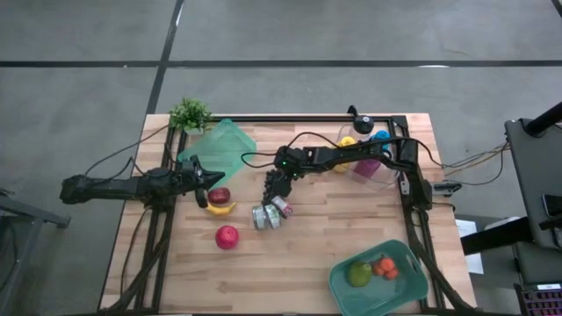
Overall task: Pick & Place Food Item
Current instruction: Put the black grapes into the dark green bin
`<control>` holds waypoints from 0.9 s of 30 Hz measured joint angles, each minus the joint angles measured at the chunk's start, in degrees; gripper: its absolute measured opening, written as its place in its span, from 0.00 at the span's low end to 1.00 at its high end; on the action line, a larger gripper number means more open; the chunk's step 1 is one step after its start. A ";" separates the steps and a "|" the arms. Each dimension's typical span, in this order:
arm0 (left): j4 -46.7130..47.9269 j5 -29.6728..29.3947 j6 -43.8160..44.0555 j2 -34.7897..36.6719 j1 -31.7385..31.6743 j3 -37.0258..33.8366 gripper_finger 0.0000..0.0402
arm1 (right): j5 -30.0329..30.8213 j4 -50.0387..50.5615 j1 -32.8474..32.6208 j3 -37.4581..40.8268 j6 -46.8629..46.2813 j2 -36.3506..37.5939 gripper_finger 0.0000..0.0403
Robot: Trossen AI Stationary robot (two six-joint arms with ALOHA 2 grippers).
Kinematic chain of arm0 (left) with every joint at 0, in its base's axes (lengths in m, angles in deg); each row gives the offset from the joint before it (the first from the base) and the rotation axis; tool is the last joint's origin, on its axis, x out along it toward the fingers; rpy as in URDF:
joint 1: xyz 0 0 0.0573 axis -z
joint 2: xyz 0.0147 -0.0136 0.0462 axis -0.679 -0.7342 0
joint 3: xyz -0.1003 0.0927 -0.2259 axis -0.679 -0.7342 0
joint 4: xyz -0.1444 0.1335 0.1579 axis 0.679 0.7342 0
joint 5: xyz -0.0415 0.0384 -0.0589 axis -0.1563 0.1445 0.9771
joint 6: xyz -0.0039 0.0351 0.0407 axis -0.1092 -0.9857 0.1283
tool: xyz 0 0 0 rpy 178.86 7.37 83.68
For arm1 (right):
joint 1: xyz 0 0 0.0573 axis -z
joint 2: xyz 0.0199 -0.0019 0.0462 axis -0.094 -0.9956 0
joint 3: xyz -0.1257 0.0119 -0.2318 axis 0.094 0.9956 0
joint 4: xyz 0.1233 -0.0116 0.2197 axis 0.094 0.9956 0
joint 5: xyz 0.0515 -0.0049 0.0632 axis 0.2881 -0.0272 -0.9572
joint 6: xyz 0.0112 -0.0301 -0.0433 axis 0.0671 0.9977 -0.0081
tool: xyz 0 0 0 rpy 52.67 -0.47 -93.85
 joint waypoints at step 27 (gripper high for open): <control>0.00 0.00 0.00 0.00 -0.01 0.00 0.00 | 0.18 -0.89 0.04 0.02 0.60 1.63 0.22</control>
